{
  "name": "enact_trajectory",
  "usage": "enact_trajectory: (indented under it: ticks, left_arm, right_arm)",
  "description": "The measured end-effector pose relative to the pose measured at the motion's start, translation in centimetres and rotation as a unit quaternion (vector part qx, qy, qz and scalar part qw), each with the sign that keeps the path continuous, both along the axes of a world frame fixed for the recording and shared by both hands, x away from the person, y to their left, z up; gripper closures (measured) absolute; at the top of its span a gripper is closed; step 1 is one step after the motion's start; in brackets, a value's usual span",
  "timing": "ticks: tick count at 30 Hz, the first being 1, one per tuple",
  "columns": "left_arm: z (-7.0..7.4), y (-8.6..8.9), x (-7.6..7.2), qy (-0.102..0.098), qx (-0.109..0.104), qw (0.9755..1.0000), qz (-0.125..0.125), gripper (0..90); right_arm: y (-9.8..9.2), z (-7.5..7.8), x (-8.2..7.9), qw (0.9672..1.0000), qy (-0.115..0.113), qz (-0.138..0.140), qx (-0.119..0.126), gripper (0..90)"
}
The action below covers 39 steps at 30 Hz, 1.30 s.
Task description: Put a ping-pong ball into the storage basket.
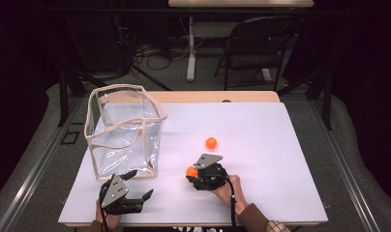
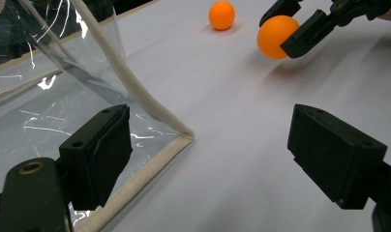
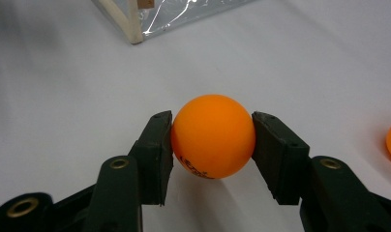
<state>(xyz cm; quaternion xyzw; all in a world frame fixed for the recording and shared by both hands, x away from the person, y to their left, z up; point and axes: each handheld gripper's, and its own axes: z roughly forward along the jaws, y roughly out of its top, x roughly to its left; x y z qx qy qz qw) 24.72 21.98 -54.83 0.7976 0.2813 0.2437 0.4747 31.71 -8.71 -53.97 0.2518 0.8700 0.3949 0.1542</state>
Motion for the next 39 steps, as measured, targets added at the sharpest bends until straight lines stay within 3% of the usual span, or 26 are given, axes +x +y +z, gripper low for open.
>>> enact_trajectory:
  ticks: [39]
  left_arm:
    - [-0.1,-0.2,0.0,0.002,-0.001,1.0000,-0.005,16.1]
  right_arm:
    - [-2.2,2.5,0.5,0.9990,-0.025,-0.029,0.022,50.8]
